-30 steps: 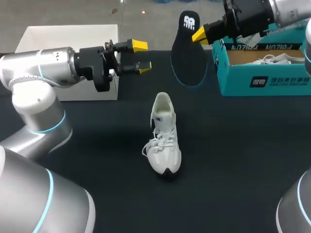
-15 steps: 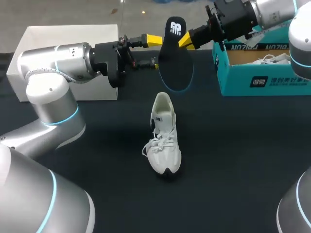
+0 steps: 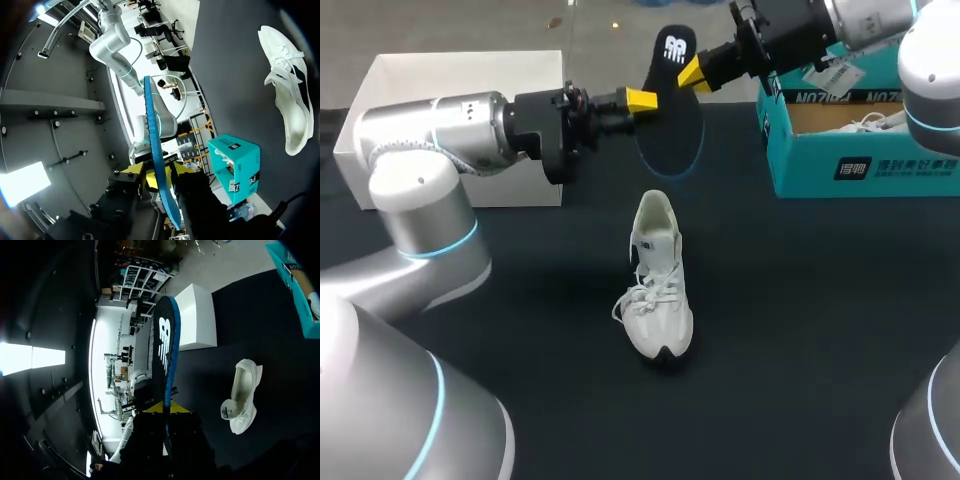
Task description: Take the shoe out of the shoebox, open the shoe tongue, remove and reinsert the insole, then place the shoe into the shoebox
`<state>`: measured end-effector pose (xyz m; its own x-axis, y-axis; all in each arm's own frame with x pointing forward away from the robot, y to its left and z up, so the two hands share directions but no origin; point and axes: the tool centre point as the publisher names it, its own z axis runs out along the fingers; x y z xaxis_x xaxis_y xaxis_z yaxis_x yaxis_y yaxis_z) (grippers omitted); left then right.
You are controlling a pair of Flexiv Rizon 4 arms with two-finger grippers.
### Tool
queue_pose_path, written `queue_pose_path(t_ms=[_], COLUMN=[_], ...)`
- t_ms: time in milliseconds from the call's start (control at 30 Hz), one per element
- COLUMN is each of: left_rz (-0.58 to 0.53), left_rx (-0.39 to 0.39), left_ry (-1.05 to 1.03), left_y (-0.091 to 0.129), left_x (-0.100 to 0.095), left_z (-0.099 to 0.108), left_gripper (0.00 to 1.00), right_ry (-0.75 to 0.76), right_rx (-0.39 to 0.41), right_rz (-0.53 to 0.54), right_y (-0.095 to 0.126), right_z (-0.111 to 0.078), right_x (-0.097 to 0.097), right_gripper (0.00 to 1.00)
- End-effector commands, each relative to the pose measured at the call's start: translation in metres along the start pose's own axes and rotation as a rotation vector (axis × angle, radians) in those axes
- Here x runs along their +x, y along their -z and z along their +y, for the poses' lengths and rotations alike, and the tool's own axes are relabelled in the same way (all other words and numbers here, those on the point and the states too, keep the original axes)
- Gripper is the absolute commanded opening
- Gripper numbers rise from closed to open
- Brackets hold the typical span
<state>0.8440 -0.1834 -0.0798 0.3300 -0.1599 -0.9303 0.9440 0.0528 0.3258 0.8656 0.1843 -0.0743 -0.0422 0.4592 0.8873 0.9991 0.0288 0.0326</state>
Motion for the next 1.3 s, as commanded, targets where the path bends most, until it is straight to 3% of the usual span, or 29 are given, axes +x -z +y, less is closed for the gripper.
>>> queue_pose_path(t_ms=[33,100,133,367,400,433,833,967,1300], left_rz=[0.007,0.016,0.017,0.014,0.014,0.015,0.027,-0.008,-0.052], left_rx=[-0.003,-0.01,-0.011,-0.008,-0.009,-0.011,-0.061,-0.073,-0.075], left_ry=[-0.01,-0.016,-0.018,-0.009,-0.008,-0.006,0.01,0.034,0.102], left_y=[-0.002,-0.002,-0.003,-0.002,-0.002,-0.002,0.015,0.021,0.022], left_x=[0.001,0.001,0.0,0.001,0.001,0.001,-0.003,0.009,0.008], left_z=[0.002,0.003,0.004,0.004,0.004,0.004,0.009,0.03,0.019], left_gripper=[0.22,0.13,0.0,0.0,0.0,0.0,0.0,0.0,0.0], right_ry=[-0.005,-0.006,-0.009,-0.018,-0.014,-0.007,0.061,0.204,0.314], right_rx=[-0.001,-0.001,-0.001,-0.034,-0.051,-0.065,-0.146,-0.175,-0.158], right_rz=[-0.001,0.0,0.0,0.031,0.038,0.047,0.156,0.189,0.212], right_y=[-0.007,-0.008,-0.009,-0.006,-0.004,-0.001,0.05,0.062,0.064], right_z=[-0.002,-0.004,-0.006,-0.011,-0.011,-0.011,-0.029,-0.039,-0.063], right_x=[0.001,0.0,0.0,-0.002,-0.001,0.001,0.02,0.021,-0.003], right_gripper=[0.0,0.0,0.0,0.0,0.26,1.0,1.0,1.0,1.0])
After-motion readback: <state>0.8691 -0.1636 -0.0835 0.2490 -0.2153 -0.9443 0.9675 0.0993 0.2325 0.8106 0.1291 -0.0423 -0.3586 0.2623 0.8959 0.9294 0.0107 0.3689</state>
